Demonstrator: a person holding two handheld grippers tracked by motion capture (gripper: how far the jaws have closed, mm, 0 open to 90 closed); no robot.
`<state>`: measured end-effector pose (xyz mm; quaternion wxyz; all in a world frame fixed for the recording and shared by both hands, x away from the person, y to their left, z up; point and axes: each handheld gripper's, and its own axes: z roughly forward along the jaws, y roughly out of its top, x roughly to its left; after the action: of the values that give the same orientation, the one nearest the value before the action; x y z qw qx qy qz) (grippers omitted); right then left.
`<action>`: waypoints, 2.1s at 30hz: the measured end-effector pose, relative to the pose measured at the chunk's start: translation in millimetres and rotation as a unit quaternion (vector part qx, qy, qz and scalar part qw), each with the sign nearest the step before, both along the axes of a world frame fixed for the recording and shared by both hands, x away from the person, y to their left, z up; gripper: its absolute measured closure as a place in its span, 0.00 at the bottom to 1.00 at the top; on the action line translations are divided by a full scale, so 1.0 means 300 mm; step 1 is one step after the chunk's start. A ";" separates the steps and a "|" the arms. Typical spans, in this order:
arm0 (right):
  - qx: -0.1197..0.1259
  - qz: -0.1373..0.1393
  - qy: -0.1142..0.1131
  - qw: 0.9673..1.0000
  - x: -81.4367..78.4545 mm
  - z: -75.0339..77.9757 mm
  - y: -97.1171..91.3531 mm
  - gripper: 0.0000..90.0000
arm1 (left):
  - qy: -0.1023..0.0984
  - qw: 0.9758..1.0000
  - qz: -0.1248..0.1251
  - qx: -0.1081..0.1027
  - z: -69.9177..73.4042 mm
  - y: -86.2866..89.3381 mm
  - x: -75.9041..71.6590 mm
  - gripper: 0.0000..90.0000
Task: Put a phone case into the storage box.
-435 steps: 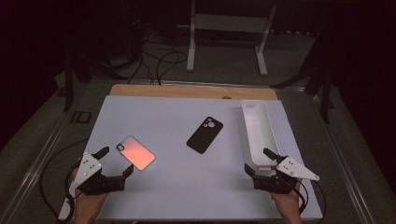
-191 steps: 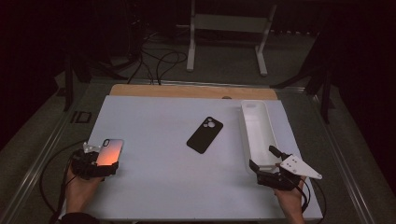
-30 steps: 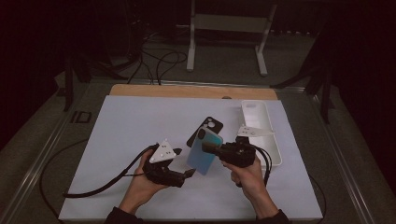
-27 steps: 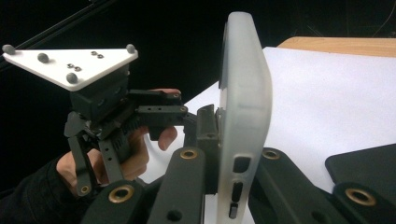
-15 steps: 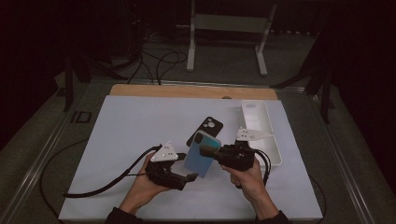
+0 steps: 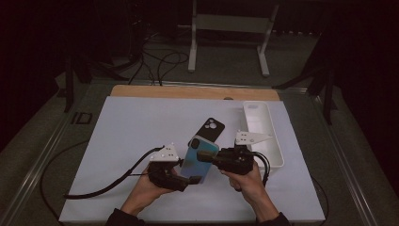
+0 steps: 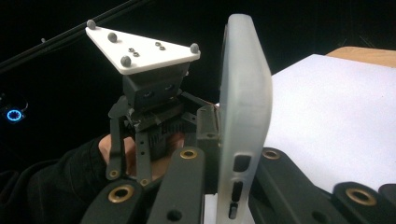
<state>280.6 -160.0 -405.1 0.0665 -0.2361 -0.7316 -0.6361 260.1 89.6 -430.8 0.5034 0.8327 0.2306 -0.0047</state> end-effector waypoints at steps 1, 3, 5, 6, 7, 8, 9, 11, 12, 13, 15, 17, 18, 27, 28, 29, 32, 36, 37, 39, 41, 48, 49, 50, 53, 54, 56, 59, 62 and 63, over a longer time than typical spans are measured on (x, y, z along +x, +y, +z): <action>0.000 0.001 -0.001 1.000 0.000 0.000 -0.003 0.96 | -0.003 1.000 0.002 0.001 -0.001 0.001 -0.001 0.48; 0.001 0.005 -0.003 1.000 0.001 -0.001 -0.009 0.95 | -0.005 1.000 -0.003 -0.002 -0.001 0.005 -0.002 0.54; 0.001 0.006 -0.005 1.000 0.004 -0.002 -0.019 0.95 | -0.008 1.000 -0.010 -0.007 0.001 0.010 -0.005 0.61; 0.002 0.010 -0.004 1.000 0.005 -0.002 -0.022 0.94 | -0.006 1.000 -0.014 -0.012 0.001 0.013 -0.004 0.63; 0.003 0.012 -0.005 1.000 0.006 -0.002 -0.026 0.93 | -0.006 1.000 -0.017 -0.013 0.001 0.014 -0.004 0.66; 0.001 0.012 -0.008 1.000 0.006 -0.002 -0.027 0.90 | -0.008 1.000 -0.019 -0.013 -0.001 0.014 -0.005 0.68; -0.008 0.010 -0.015 1.000 0.005 0.000 -0.028 0.84 | -0.008 1.000 -0.020 -0.013 -0.003 0.015 -0.005 0.73; -0.025 0.003 -0.021 0.999 0.005 0.002 -0.026 0.76 | -0.009 1.000 -0.023 -0.013 -0.006 0.015 -0.006 0.79; -0.030 0.002 -0.022 0.999 0.006 0.002 -0.027 0.72 | -0.009 1.000 -0.023 -0.013 -0.006 0.015 -0.006 0.81; -0.038 -0.003 -0.024 0.999 0.005 0.003 -0.025 0.66 | -0.010 0.999 -0.027 -0.016 -0.008 0.015 -0.007 0.85; -0.041 -0.003 -0.025 0.999 0.005 0.003 -0.023 0.63 | -0.013 0.999 -0.029 -0.017 -0.009 0.013 -0.008 0.89; -0.048 -0.004 -0.023 0.999 0.005 0.003 -0.014 0.51 | -0.023 0.999 -0.024 -0.011 -0.009 0.006 -0.014 0.89; -0.056 -0.007 -0.021 0.998 0.005 0.003 -0.010 0.45 | -0.025 0.999 -0.020 -0.008 -0.009 0.006 -0.015 0.89; -0.108 -0.085 -0.025 0.990 -0.006 0.013 -0.003 0.13 | -0.039 0.999 0.018 0.017 -0.011 0.021 -0.014 0.90; -0.110 -0.092 -0.025 0.989 -0.009 0.016 -0.005 0.12 | -0.038 0.999 0.021 0.017 -0.013 0.022 -0.013 0.90; -0.113 -0.096 -0.027 0.989 -0.011 0.018 -0.007 0.11 | -0.038 0.999 0.021 0.017 -0.013 0.022 -0.013 0.90; -0.116 -0.113 -0.029 0.986 -0.015 0.021 -0.013 0.10 | -0.040 0.998 0.042 0.026 -0.020 0.023 -0.008 0.90; -0.115 -0.123 -0.022 0.985 -0.019 0.022 -0.019 0.10 | -0.044 0.997 0.059 0.032 -0.023 0.021 -0.006 0.90; -0.115 -0.123 -0.022 0.985 -0.019 0.022 -0.019 0.10 | -0.044 0.997 0.059 0.032 -0.023 0.021 -0.006 0.90; -0.115 -0.124 -0.021 0.985 -0.021 0.023 -0.018 0.10 | -0.046 0.996 0.067 0.035 -0.024 0.019 -0.005 0.90; -0.108 -0.129 -0.016 0.986 -0.023 0.029 -0.008 0.10 | -0.047 0.996 0.068 0.037 -0.026 0.018 -0.006 0.90; -0.101 -0.139 0.001 0.985 -0.012 0.035 0.017 0.10 | -0.050 0.995 0.072 0.044 -0.033 0.012 -0.009 0.90; -0.102 -0.141 0.003 0.985 -0.010 0.036 0.025 0.10 | -0.049 0.995 0.073 0.045 -0.034 0.010 -0.010 0.90; -0.107 -0.146 0.004 0.983 -0.009 0.038 0.033 0.10 | -0.051 0.995 0.075 0.048 -0.035 0.009 -0.011 0.90; -0.098 -0.157 0.020 0.983 -0.001 0.042 0.056 0.11 | -0.056 0.994 0.081 0.056 -0.038 0.005 -0.013 0.90; -0.096 -0.158 0.023 0.982 0.002 0.043 0.061 0.12 | -0.057 0.993 0.081 0.059 -0.041 0.005 -0.013 0.90; -0.097 -0.169 0.034 0.980 0.006 0.044 0.073 0.14 | -0.061 0.992 0.085 0.066 -0.044 0.002 -0.015 0.90; -0.089 -0.180 0.045 0.979 0.013 0.039 0.089 0.15 | -0.060 0.992 0.087 0.069 -0.046 -0.003 -0.017 0.90; -0.088 -0.195 0.041 0.976 0.013 0.038 0.102 0.17 | -0.056 0.992 0.088 0.065 -0.051 -0.008 -0.018 0.90; -0.089 -0.200 0.040 0.975 0.012 0.037 0.107 0.17 | -0.053 0.993 0.089 0.064 -0.053 -0.010 -0.017 0.90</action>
<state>284.3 -128.0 -393.9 -0.0546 -0.4078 -0.7198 -0.5591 254.9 86.5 -446.7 0.4594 0.8382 0.2768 0.0991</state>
